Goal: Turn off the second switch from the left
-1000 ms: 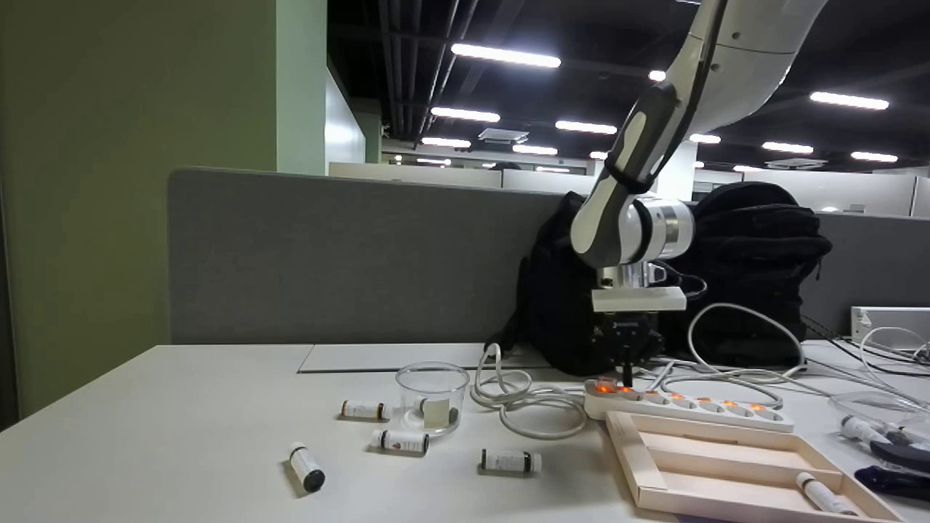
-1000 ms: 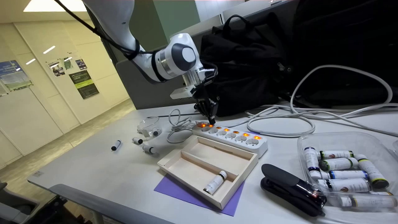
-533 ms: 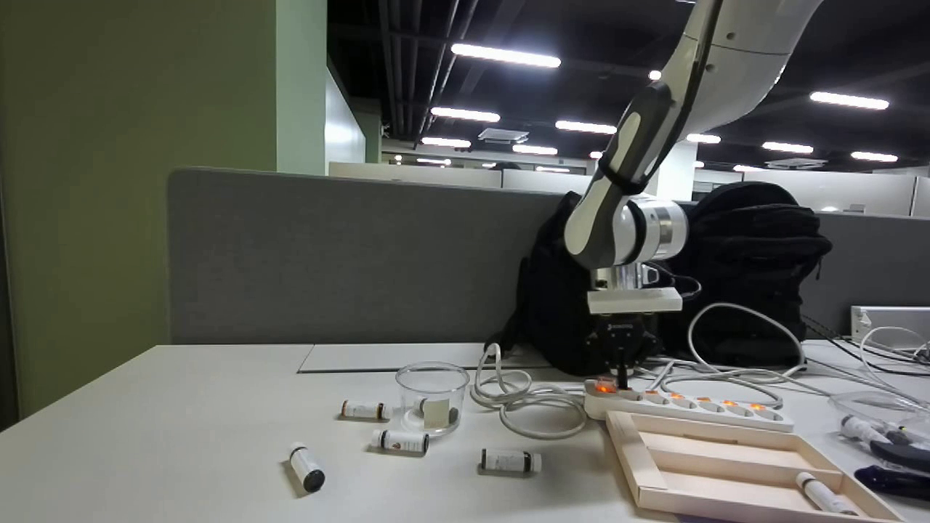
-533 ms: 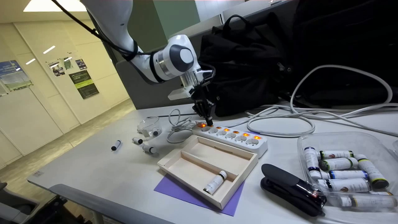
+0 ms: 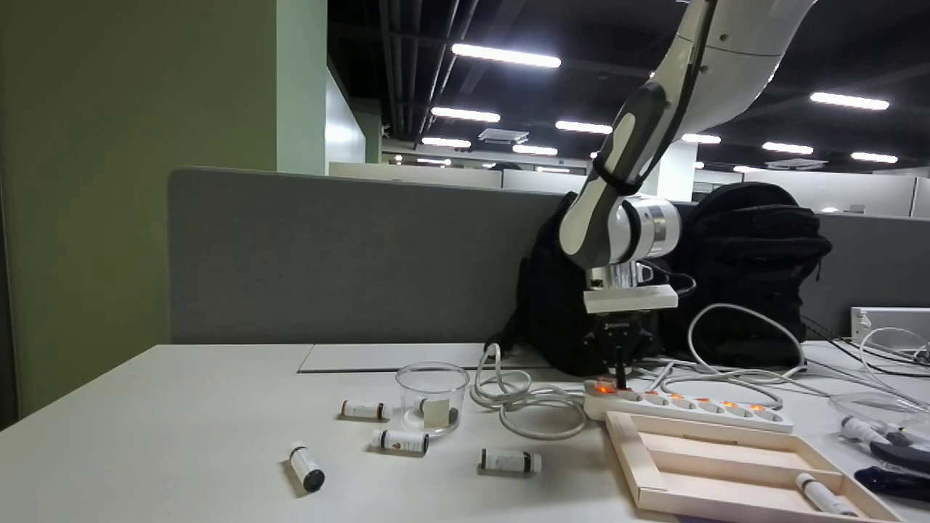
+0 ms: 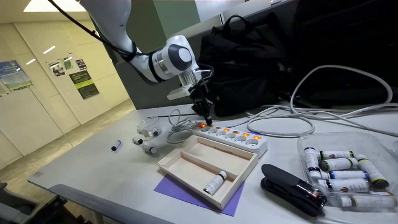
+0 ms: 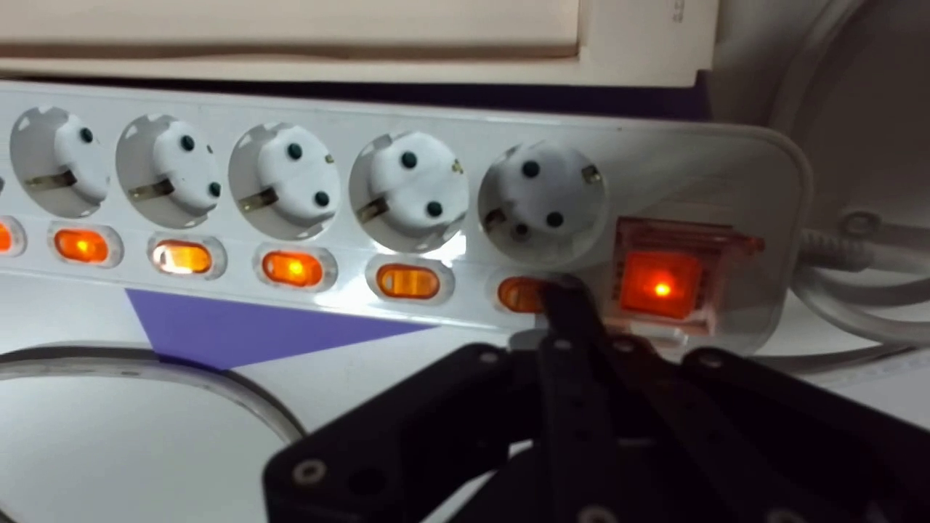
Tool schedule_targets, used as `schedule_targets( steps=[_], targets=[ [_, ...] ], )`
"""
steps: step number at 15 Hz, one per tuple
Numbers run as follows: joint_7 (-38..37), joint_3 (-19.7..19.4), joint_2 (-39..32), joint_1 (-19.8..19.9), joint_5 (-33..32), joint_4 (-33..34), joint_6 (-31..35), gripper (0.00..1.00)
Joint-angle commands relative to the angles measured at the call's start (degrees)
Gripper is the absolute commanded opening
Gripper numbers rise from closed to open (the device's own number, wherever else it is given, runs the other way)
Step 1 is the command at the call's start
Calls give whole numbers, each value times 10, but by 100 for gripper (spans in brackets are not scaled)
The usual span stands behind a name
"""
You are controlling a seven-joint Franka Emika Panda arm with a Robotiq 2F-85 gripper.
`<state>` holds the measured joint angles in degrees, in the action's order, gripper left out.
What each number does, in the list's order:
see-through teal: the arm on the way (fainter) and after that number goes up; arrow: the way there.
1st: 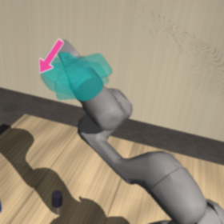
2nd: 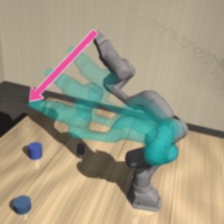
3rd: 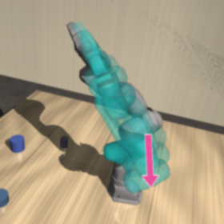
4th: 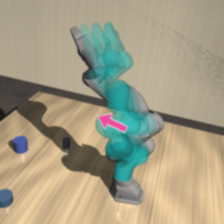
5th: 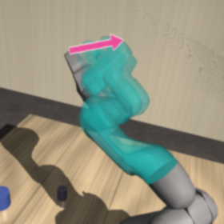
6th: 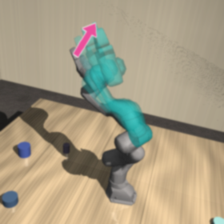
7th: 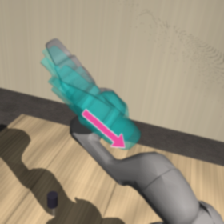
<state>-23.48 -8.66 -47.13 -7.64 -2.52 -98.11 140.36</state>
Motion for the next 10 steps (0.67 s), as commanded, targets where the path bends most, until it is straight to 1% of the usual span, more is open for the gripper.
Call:
schedule_targets(
  steps=[1, 3, 4, 5, 7, 8, 10],
  targets=[
    [-41, -40, 61, -38, -33, -13, -39, 0],
    [-67, -66, 104, -62, -64, -31, -46, 0],
    [-77, -72, 125, -68, -78, -33, -61, 7],
    [-82, -72, 150, -68, -87, -36, -82, 26],
    [-93, -68, 185, -67, -106, -33, -124, 39],
    [-95, -64, 201, -63, -115, -33, -145, 47],
    [-92, -50, 226, -53, -125, -31, -192, 59]
  ],
)
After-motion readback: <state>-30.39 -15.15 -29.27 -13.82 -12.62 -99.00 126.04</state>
